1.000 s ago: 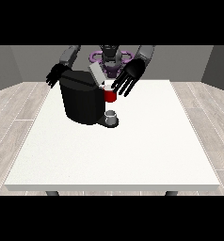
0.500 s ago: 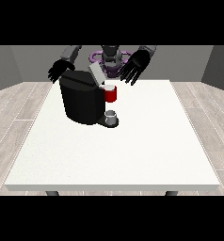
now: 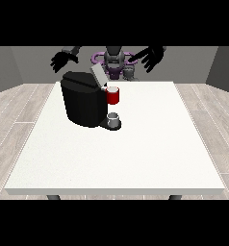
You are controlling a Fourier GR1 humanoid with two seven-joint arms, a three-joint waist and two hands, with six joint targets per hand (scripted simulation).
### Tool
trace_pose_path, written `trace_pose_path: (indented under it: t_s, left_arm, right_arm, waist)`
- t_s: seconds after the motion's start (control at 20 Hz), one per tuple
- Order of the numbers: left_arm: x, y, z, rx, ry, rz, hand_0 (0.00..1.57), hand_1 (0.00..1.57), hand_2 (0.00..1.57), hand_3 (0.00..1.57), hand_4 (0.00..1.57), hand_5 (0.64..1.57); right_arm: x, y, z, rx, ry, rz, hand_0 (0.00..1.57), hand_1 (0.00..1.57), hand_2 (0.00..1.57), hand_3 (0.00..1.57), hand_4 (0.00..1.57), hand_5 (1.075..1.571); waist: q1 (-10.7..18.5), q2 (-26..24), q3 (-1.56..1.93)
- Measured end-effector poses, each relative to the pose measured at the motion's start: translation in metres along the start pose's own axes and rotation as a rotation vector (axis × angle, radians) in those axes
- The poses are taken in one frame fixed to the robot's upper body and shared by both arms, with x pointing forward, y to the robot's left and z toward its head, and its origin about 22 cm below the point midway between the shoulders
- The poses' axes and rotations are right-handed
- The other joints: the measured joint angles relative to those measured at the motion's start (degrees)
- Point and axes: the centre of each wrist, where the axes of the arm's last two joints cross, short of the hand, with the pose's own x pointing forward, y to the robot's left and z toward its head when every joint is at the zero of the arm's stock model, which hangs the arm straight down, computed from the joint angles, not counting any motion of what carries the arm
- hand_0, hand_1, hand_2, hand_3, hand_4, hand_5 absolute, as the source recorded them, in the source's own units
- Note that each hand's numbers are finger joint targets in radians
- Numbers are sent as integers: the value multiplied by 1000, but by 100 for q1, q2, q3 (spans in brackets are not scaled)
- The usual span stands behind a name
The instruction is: Insert the coffee pod into the coffee machine and close the lid
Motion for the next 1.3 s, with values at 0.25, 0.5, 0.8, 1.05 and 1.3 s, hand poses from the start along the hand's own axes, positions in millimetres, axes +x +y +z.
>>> trace_pose_path:
  t_s: [0.25,0.5,0.8,1.05,1.3]
  left_arm:
    - [-44,-43,23,-11,25,206,0,0,0,0,191,1571]
    - [-66,-68,39,-20,64,354,0,0,0,0,0,1571]
    - [-83,-93,60,-22,76,468,0,0,0,0,0,1571]
    - [-85,-106,72,-35,68,543,0,0,0,0,0,1571]
    - [-77,-109,81,-29,46,570,0,0,0,0,222,1571]
  right_arm:
    - [15,-9,-5,45,-2,20,0,0,0,0,0,1571]
    - [31,-13,-12,81,-27,34,0,0,0,0,0,1571]
    - [44,-6,-19,153,-29,68,0,0,0,0,137,1571]
    - [49,-6,-28,184,-31,105,0,0,0,0,0,1571]
    - [47,1,-38,202,-30,114,0,0,0,0,0,1571]
  waist:
    - [424,-531,2]
    - [844,-849,6]
    - [1206,-938,7]
    - [1517,-898,8]
    - [1663,-744,9]
